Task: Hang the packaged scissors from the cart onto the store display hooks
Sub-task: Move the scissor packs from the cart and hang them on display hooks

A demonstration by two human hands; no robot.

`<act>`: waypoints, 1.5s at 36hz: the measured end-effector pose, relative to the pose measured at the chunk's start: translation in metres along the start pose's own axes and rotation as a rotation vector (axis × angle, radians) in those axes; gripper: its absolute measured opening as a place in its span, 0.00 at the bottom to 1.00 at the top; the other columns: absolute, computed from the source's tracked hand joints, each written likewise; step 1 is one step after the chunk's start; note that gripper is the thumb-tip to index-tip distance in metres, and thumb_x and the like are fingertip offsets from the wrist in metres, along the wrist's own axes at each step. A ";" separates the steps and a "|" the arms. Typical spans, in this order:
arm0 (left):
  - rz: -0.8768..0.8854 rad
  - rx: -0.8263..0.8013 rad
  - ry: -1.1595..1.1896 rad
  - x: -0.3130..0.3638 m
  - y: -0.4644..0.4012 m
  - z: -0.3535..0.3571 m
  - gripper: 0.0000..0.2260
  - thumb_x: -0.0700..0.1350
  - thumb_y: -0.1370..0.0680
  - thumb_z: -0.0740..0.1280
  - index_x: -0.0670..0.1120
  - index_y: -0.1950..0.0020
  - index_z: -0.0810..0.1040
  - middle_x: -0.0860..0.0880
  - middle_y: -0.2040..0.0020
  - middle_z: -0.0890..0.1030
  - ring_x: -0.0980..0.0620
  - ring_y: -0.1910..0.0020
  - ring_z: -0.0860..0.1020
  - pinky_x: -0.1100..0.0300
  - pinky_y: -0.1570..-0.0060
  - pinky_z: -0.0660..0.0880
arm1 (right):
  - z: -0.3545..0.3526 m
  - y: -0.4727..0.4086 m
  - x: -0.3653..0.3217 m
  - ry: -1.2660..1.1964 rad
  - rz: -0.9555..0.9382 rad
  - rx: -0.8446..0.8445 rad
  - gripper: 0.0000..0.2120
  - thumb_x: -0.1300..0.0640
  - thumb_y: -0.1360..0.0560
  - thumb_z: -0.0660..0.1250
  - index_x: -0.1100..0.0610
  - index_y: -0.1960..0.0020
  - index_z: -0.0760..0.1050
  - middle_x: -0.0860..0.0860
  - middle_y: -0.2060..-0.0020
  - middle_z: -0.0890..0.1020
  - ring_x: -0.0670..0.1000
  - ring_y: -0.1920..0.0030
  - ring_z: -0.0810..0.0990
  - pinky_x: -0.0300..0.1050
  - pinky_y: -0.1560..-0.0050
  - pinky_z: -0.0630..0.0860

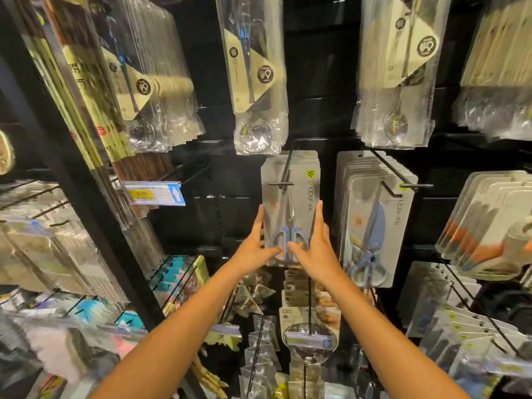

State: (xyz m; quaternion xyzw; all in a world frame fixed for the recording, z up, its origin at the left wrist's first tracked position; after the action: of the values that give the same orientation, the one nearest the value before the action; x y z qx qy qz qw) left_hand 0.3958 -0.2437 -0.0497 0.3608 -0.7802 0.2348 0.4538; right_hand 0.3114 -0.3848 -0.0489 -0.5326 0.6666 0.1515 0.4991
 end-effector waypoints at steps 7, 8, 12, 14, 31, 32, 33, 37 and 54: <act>0.027 0.105 -0.245 -0.029 0.033 0.001 0.40 0.47 0.19 0.70 0.53 0.16 0.47 0.51 0.17 0.54 0.54 0.19 0.54 0.62 0.27 0.54 | 0.022 0.035 0.021 0.102 -0.038 0.006 0.45 0.49 0.23 0.71 0.46 0.18 0.42 0.42 0.20 0.44 0.50 0.19 0.48 0.45 0.24 0.54; 0.042 0.112 -0.281 -0.036 0.040 0.002 0.38 0.47 0.19 0.69 0.53 0.17 0.49 0.52 0.18 0.55 0.56 0.20 0.54 0.63 0.26 0.54 | 0.027 0.043 0.023 0.108 -0.048 -0.030 0.42 0.48 0.22 0.70 0.46 0.18 0.46 0.42 0.20 0.46 0.48 0.19 0.49 0.39 0.26 0.54; 0.168 0.104 -0.434 -0.057 0.076 0.002 0.32 0.49 0.18 0.68 0.53 0.18 0.56 0.54 0.18 0.56 0.57 0.19 0.53 0.53 0.20 0.55 | 0.049 0.066 0.029 0.137 -0.085 -0.230 0.33 0.50 0.20 0.67 0.45 0.20 0.55 0.41 0.22 0.55 0.38 0.24 0.54 0.23 0.33 0.50; 0.172 0.099 -0.492 -0.072 0.101 -0.002 0.32 0.49 0.18 0.68 0.52 0.18 0.57 0.55 0.18 0.56 0.58 0.19 0.54 0.53 0.20 0.56 | 0.061 0.078 0.031 0.177 -0.106 -0.334 0.31 0.49 0.19 0.66 0.40 0.21 0.56 0.35 0.25 0.57 0.33 0.27 0.55 0.29 0.29 0.53; -0.396 0.188 -0.730 -0.214 0.431 -0.048 0.30 0.65 0.16 0.54 0.52 0.18 0.60 0.48 0.17 0.57 0.49 0.18 0.49 0.51 0.20 0.50 | 0.257 0.226 -0.033 0.253 -0.596 -1.131 0.26 0.45 0.19 0.64 0.47 0.23 0.64 0.42 0.26 0.66 0.42 0.25 0.58 0.27 0.29 0.47; -0.448 0.225 -0.730 -0.217 0.453 -0.050 0.29 0.66 0.17 0.53 0.53 0.18 0.60 0.51 0.18 0.56 0.51 0.18 0.48 0.57 0.20 0.45 | 0.271 0.238 -0.040 0.246 -0.612 -1.172 0.27 0.45 0.19 0.63 0.48 0.22 0.64 0.43 0.26 0.66 0.43 0.25 0.59 0.29 0.27 0.49; -0.499 0.263 -0.728 -0.220 0.476 -0.052 0.29 0.66 0.17 0.53 0.54 0.19 0.60 0.53 0.18 0.54 0.52 0.18 0.48 0.60 0.21 0.42 | 0.284 0.251 -0.048 0.232 -0.618 -1.216 0.27 0.44 0.20 0.64 0.49 0.23 0.64 0.43 0.26 0.67 0.45 0.25 0.61 0.34 0.24 0.54; -0.708 0.365 -0.622 -0.236 0.554 -0.059 0.30 0.69 0.18 0.51 0.61 0.18 0.53 0.61 0.18 0.45 0.60 0.20 0.36 0.64 0.22 0.39 | 0.333 0.301 -0.070 0.222 -0.632 -1.371 0.27 0.42 0.19 0.63 0.45 0.22 0.62 0.40 0.25 0.64 0.44 0.24 0.60 0.41 0.23 0.58; -1.091 0.678 -0.397 -0.294 0.812 -0.115 0.45 0.78 0.29 0.31 0.57 0.18 0.52 0.52 0.18 0.53 0.45 0.17 0.48 0.51 0.19 0.46 | 0.496 0.477 -0.209 0.414 -0.869 -1.627 0.28 0.44 0.18 0.63 0.47 0.22 0.60 0.45 0.24 0.65 0.46 0.24 0.62 0.33 0.29 0.56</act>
State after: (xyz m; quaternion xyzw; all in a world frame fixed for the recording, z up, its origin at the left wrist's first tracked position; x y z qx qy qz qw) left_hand -0.0765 0.4501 -0.2845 0.8624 -0.4377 0.1330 0.2170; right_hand 0.1367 0.2802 -0.2599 -0.9354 0.1749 0.2731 -0.1411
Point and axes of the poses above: each hand's wrist, its own y-axis away from the middle knuckle, its own z-axis out of the palm, x = y × z, the point moved 6 cm from there along -y, towards the middle knuckle
